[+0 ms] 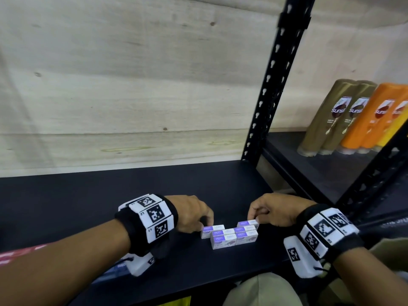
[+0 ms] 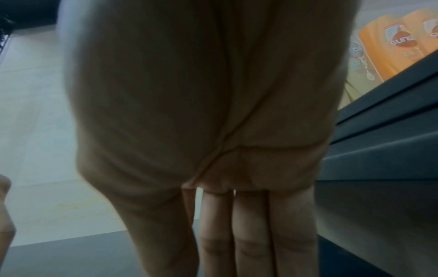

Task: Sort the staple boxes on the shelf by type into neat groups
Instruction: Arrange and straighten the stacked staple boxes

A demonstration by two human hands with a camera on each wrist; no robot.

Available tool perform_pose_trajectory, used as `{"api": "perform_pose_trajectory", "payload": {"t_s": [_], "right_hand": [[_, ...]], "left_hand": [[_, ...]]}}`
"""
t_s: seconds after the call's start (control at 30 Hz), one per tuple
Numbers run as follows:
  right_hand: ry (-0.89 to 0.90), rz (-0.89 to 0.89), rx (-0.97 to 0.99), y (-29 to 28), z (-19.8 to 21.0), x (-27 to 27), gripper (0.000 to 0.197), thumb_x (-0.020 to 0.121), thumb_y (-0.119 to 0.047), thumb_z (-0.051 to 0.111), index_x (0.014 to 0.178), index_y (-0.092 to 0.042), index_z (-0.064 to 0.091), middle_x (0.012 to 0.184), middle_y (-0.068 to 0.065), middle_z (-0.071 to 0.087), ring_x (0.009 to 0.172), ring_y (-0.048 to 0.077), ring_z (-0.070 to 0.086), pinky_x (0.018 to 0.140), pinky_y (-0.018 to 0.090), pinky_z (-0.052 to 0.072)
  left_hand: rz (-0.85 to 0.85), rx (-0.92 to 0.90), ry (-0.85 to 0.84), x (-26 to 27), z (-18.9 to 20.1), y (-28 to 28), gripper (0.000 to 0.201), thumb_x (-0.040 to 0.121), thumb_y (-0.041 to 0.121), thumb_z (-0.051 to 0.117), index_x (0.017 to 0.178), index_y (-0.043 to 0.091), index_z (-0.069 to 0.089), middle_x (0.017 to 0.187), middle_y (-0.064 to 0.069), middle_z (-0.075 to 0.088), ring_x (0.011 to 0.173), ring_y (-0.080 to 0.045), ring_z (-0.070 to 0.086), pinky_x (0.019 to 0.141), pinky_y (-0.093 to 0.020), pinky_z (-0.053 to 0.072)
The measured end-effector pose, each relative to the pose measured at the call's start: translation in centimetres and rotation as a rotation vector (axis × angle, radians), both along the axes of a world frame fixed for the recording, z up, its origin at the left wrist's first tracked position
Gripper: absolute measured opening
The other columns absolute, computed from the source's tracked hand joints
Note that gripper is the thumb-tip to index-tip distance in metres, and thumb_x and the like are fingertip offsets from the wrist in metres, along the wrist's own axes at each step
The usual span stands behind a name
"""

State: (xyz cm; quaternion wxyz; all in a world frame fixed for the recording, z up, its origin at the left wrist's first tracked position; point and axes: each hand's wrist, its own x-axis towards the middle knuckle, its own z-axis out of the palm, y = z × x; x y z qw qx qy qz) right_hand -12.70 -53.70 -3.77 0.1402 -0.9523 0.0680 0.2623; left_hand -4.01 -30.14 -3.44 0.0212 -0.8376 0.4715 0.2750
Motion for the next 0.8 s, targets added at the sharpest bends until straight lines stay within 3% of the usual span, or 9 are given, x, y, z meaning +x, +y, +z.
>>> {"api": "perform_pose_trajectory", "payload": {"t_s": [0.17,0.3,0.63,0.8], "right_hand": [[0.000,0.010,0.018,0.7,0.2,0.1,0.015,0.095,-0.027,0.060,0.101,-0.035,0.071,0.098,-0.013,0.075,0.096,0.003,0.067,0.099,0.035,0.049],[0.001,0.017,0.027,1.0,0.2,0.3,0.015,0.095,-0.027,0.061,0.101,-0.035,0.072,0.100,-0.008,0.074,0.097,0.008,0.067,0.099,0.036,0.050],[-0.010,0.010,0.018,1.1,0.1,0.2,0.015,0.096,-0.029,0.061,0.102,-0.038,0.071,0.100,-0.012,0.073,0.097,0.004,0.066,0.099,0.034,0.049],[-0.031,0.019,-0.010,1.4,0.1,-0.2,0.017,0.096,-0.031,0.058,0.102,-0.042,0.069,0.097,-0.015,0.073,0.095,0.000,0.065,0.095,0.027,0.049]], "left_hand": [[0.019,0.036,0.037,-0.2,0.2,-0.7,0.024,0.100,0.027,0.047,0.122,0.033,0.057,0.068,0.007,0.059,0.075,-0.014,0.063,0.085,-0.033,0.055],[0.014,0.047,0.023,-0.3,0.5,-1.0,0.026,0.101,0.028,0.046,0.123,0.035,0.056,0.062,0.007,0.057,0.074,-0.016,0.065,0.084,-0.031,0.055],[0.027,0.054,0.010,-0.5,0.6,-1.9,0.027,0.100,0.031,0.048,0.126,0.036,0.056,0.057,0.009,0.054,0.068,-0.017,0.067,0.086,-0.036,0.057],[0.042,0.048,0.018,-0.6,0.5,-1.9,0.029,0.100,0.032,0.047,0.128,0.037,0.054,0.065,0.009,0.055,0.070,-0.017,0.067,0.083,-0.034,0.058]]}}
